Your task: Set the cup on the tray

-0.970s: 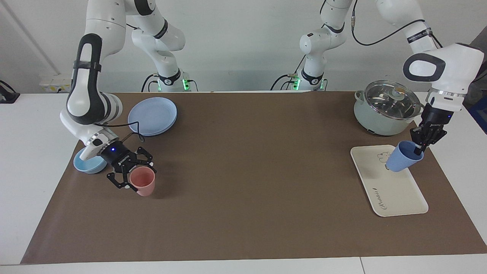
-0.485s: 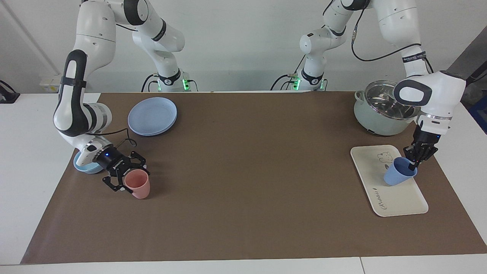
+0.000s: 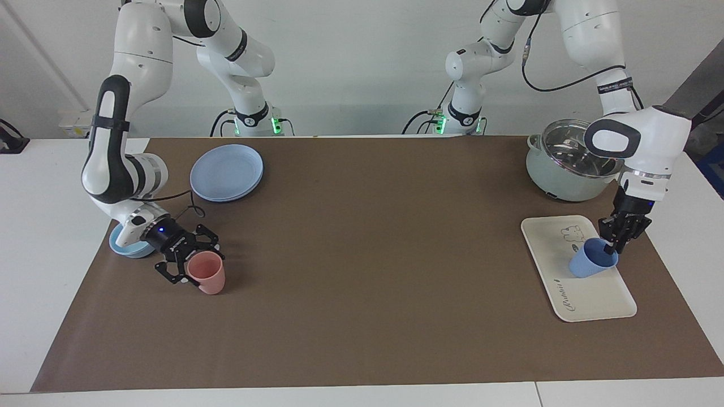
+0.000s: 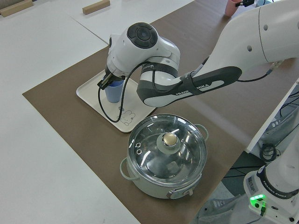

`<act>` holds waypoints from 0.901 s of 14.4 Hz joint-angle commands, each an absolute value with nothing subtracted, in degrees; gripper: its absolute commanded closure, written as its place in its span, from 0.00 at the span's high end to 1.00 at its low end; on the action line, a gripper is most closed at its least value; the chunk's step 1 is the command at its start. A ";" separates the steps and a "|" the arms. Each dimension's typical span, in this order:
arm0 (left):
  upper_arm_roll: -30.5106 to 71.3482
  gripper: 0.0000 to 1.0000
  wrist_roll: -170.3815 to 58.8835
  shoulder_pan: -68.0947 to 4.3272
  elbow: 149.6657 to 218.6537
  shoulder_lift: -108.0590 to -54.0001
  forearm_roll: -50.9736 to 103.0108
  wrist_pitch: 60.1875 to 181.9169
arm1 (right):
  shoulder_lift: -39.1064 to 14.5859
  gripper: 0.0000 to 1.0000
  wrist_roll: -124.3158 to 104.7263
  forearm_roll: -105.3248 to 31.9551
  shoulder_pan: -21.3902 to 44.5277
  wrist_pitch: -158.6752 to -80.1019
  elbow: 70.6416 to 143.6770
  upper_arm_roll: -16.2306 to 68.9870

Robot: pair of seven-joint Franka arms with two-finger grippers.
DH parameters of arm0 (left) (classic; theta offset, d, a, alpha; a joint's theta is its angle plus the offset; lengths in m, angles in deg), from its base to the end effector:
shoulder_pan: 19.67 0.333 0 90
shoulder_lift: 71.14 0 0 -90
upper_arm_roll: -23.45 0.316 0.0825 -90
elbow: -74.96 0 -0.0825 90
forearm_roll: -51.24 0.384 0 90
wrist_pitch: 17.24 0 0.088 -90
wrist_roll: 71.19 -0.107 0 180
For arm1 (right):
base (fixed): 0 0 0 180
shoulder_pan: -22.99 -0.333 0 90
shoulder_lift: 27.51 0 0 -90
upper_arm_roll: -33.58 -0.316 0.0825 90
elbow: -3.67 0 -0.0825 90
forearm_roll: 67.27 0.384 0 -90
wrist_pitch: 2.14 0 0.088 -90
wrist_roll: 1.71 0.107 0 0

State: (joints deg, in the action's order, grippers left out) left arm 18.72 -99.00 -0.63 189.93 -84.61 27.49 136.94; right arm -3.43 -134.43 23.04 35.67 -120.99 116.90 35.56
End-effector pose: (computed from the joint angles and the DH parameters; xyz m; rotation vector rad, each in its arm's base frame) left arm 0.6064 0.1708 0.3869 2.9383 0.1542 0.7669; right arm 0.6058 -0.1046 0.2665 -1.9898 -1.0174 -1.3524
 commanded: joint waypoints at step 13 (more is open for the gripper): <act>19.93 0.89 -83.70 -0.77 165.94 -85.56 34.60 95.53 | -20.04 1.00 -106.95 -8.43 36.44 -121.15 114.68 35.34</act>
State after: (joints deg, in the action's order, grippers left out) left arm 20.15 -88.34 -0.46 170.13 -84.57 30.04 100.07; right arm -17.66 -113.45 -1.39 36.19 -120.28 114.85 35.67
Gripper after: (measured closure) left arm 0.106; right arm 0.000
